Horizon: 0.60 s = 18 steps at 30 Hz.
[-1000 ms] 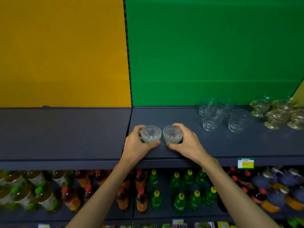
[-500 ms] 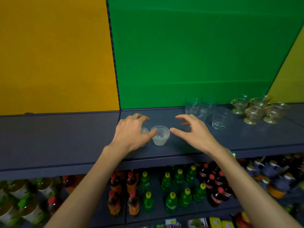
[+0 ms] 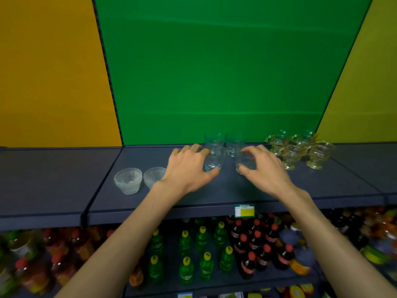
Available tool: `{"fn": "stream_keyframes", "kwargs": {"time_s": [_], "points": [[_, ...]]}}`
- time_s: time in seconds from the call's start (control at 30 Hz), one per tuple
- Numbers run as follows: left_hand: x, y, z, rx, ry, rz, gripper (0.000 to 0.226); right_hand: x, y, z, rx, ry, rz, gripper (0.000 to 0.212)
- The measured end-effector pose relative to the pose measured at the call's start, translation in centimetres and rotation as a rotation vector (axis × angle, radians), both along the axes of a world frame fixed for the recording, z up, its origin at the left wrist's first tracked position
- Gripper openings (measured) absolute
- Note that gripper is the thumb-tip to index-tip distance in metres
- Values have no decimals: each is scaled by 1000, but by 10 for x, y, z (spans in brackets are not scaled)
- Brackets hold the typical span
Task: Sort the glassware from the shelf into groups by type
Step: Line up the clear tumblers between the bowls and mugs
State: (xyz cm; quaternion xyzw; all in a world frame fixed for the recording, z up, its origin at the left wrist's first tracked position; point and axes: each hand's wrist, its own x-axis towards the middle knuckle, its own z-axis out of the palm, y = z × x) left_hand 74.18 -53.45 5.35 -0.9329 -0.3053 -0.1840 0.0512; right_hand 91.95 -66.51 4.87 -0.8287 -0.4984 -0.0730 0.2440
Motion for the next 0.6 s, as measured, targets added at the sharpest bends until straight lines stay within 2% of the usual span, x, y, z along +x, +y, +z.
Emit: {"fn": "stream_keyframes", "kwargs": {"time_s": [0.33,0.6], "points": [[80,-45,19,-42,-30,183,63,89,-22,14,-56,-14,113,53],[109,-7,29,-23,15,273,66,119,17,22,-108,-28,166,59]]}}
